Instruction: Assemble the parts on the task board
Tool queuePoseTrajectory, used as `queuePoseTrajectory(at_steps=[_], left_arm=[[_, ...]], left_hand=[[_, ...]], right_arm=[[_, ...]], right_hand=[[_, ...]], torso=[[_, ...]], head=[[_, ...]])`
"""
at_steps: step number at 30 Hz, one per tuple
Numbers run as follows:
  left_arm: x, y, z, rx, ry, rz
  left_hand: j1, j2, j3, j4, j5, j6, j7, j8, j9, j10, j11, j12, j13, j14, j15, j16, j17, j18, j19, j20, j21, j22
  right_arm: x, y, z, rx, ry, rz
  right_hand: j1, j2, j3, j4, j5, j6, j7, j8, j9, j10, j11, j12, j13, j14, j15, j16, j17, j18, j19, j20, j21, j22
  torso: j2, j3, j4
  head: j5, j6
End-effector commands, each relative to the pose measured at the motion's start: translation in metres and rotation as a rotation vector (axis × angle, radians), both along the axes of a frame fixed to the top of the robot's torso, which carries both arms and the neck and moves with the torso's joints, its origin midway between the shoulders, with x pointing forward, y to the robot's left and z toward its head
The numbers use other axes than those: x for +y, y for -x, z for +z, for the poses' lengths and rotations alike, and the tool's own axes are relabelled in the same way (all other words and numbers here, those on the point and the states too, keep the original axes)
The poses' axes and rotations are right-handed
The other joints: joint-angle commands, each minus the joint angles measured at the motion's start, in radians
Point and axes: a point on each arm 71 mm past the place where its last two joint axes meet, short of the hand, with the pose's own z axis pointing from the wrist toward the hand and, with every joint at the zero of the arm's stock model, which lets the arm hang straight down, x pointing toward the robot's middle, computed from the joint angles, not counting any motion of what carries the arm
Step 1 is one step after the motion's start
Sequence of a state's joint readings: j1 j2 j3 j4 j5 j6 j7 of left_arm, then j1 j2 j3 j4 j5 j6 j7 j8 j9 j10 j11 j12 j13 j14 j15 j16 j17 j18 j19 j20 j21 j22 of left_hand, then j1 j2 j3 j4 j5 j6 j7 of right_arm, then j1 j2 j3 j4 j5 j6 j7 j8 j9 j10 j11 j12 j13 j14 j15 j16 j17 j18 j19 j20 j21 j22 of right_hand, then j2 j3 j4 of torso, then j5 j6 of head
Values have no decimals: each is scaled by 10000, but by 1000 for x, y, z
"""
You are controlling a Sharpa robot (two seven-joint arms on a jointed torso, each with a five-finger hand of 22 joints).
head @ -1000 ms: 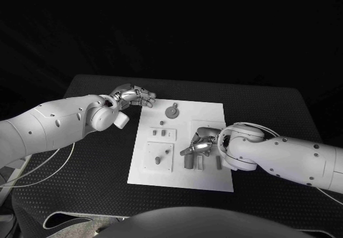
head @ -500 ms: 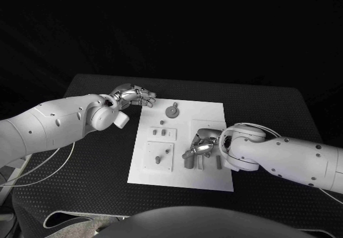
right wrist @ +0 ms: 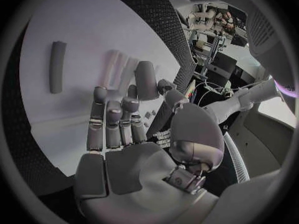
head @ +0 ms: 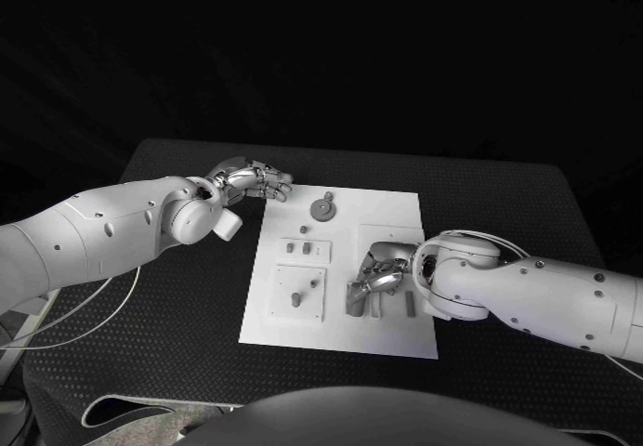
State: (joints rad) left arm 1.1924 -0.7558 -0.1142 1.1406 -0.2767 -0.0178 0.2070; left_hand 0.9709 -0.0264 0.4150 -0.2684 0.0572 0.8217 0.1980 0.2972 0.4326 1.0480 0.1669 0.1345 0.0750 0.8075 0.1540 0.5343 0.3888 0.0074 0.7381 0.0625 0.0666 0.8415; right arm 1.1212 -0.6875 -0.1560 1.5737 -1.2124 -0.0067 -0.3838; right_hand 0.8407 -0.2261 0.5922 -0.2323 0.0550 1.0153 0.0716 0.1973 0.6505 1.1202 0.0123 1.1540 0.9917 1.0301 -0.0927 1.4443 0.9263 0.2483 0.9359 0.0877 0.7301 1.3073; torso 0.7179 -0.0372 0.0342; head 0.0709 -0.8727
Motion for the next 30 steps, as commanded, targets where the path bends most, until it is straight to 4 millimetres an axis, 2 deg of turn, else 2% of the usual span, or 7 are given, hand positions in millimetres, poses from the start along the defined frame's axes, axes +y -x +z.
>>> queuePoseTrajectory(at_steps=[1, 12, 18, 24, 30], left_arm=[[-3, 0, 1, 22, 118, -155], [-2, 0, 0, 39, 107, -153], [-3, 0, 0, 60, 107, -171], [-3, 0, 0, 71, 107, -185], [-2, 1, 0, 89, 101, -189]], left_hand=[[-68, -6, 74, 8, -14, -69, -14, 43, -16, -72, 19, 14, 0, -44, 55, -45, 11, -74, -76, -15, 44, -12], [-75, 9, 81, 15, -14, -71, -12, 43, -17, -74, 20, 14, 0, -43, 55, -48, 18, -74, -77, -13, 45, -11], [-85, 21, 87, 23, -15, -71, -11, 44, -17, -75, 21, 14, 1, -43, 56, -51, 24, -74, -77, -12, 46, -11], [-93, 29, 90, 30, -15, -72, -10, 45, -18, -75, 21, 15, 1, -43, 56, -53, 28, -74, -78, -11, 47, -11], [-112, 44, 94, 44, -16, -72, -9, 46, -18, -77, 22, 15, 1, -43, 57, -57, 36, -74, -79, -9, 47, -10]], right_arm=[[-5, 0, -6, 16, 444, 92], [-6, -1, -6, 55, -83, -122], [-5, -3, -4, -91, -477, -189], [-6, -3, -3, -167, -654, -235], [-7, -1, -3, 101, -712, -277]], right_hand=[[201, 71, -5, -97, -21, -561, 499, -43, -16, -71, -32, 68, -21, -44, 4, 72, -19, 135, -26, 22, 8, 192], [639, 1004, -290, -522, -21, -85, 335, 227, 54, 88, -190, 178, -97, 67, -106, 180, -75, 135, 69, 16, 72, 185], [717, 1473, -435, -537, -20, 260, 205, 389, 78, 299, -309, 229, -163, 196, -204, 256, -107, 135, 198, -39, 123, 177], [727, 1654, -530, -532, -20, 445, 129, 453, 61, 473, -381, 276, -202, 322, -274, 322, -129, 135, 329, -100, 169, 171], [560, 1532, -625, -453, -21, 499, 106, 451, 26, 535, -404, 271, -236, 379, -306, 334, -156, 135, 395, -125, 172, 156]], torso=[[5, 1, 1], [2, -7, 3], [1, -8, 4], [-2, -7, 3], [-1, -9, 6]], head=[[-6, 1], [-10, 1], [-11, 1], [-11, 4], [-11, 11]])
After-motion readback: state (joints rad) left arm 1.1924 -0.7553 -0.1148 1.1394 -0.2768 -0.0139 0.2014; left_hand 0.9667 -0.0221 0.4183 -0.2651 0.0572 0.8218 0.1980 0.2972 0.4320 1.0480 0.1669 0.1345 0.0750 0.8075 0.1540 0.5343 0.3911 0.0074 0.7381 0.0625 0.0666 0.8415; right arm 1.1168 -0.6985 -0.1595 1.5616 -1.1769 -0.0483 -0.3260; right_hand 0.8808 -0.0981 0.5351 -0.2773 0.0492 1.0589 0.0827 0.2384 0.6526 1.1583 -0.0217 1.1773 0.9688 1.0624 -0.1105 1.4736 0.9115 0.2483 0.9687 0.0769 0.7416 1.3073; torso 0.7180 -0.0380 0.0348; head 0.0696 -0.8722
